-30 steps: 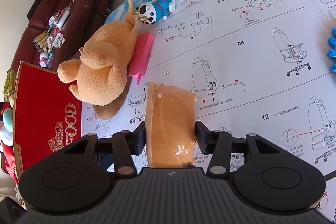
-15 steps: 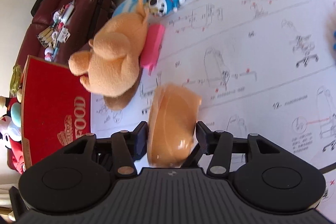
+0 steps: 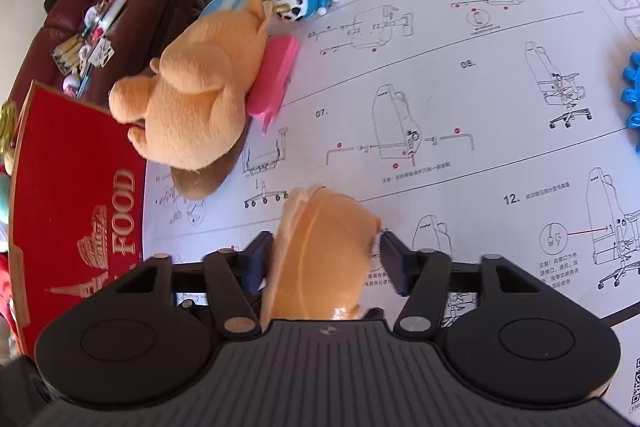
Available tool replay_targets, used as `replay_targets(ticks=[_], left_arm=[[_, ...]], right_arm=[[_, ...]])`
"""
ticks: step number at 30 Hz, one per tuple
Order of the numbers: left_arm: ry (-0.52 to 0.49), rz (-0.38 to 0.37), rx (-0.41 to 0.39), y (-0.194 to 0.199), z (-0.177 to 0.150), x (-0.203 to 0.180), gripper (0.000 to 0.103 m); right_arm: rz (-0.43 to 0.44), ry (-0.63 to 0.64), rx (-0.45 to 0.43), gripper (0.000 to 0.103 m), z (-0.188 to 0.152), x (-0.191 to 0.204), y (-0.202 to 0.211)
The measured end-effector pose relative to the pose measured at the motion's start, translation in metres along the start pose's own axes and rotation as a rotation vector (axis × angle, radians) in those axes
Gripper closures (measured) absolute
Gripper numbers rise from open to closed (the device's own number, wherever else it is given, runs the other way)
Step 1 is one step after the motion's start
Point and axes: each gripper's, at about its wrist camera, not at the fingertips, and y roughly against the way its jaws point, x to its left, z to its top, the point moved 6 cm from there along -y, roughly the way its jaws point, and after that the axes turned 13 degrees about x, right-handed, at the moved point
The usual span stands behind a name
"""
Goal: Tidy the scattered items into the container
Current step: 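Close the left gripper on the container's side while the right gripper holds it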
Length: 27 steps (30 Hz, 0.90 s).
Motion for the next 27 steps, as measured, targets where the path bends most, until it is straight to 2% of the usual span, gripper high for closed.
replay_targets(ticks=[3, 6, 8, 9, 16, 19, 22, 27], left_arm=[[0.017, 0.010, 0.028, -0.002, -0.001, 0.000, 0.038], [0.017, 0.052, 0.036, -0.008, -0.006, 0.004, 0.030], [0.007, 0.053, 0.025, -0.009, -0.008, 0.004, 0.032], [-0.006, 0.048, 0.018, -0.008, -0.008, 0.003, 0.037], [-0.040, 0.051, 0.006, -0.008, -0.005, -0.001, 0.041], [-0.039, 0.044, 0.001, -0.008, -0.004, 0.000, 0.041], [-0.050, 0.049, -0.006, -0.009, -0.003, -0.002, 0.042], [-0.061, 0.061, -0.002, -0.010, -0.002, -0.005, 0.042]], right_arm=[[-0.012, 0.011, 0.003, 0.049, -0.003, 0.003, 0.002], [-0.005, 0.010, 0.009, 0.050, -0.004, 0.005, 0.002], [-0.004, 0.013, 0.017, 0.050, -0.004, 0.007, 0.001], [-0.007, 0.017, 0.016, 0.050, -0.004, 0.008, 0.001], [0.014, 0.002, 0.034, 0.049, -0.002, 0.008, -0.003], [0.008, -0.011, 0.050, 0.042, -0.002, 0.006, -0.011], [0.029, -0.006, 0.047, 0.049, -0.002, 0.007, -0.015], [0.031, 0.011, 0.038, 0.050, -0.003, 0.008, -0.014]])
